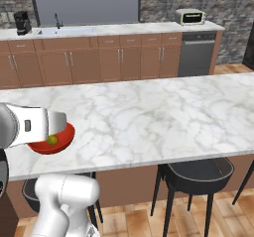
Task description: Retrieve the orange and mango from the fridge and place them into the bowl on the dining table.
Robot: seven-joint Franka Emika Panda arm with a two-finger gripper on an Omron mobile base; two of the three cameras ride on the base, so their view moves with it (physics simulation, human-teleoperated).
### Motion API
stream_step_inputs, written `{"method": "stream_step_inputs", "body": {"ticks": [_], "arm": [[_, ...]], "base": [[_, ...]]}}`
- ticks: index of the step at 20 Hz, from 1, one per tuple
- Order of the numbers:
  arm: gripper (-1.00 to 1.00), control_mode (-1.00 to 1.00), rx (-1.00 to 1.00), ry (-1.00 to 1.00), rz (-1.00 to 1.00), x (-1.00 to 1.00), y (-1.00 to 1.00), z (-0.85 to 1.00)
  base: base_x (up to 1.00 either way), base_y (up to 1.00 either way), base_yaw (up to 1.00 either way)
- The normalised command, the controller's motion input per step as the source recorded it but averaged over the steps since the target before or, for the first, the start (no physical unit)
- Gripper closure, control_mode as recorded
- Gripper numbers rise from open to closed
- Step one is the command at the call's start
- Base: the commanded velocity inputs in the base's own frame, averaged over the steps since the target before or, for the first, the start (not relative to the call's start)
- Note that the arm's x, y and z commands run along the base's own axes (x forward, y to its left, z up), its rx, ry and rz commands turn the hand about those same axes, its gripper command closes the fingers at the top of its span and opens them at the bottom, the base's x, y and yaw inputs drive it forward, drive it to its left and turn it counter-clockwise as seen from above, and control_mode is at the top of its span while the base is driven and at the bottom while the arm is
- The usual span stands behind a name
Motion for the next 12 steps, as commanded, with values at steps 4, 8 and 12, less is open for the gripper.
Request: {"method": "stream_step_inputs", "body": {"ticks": [4, 8, 12], "arm": [[-1.0, -1.0, 0.0, 0.0, 0.0, 0.01, 0.0, 0.0], [-1.0, 1.0, 0.0, 0.0, 0.0, 0.0, 0.0, 0.0], [-1.0, 1.0, 0.0, 0.0, 0.0, 0.0, 0.0, 0.0]], "base": [[0.0, 0.0, 0.0], [-0.35, -0.13, 0.0], [-0.73, -0.03, 0.0]]}}
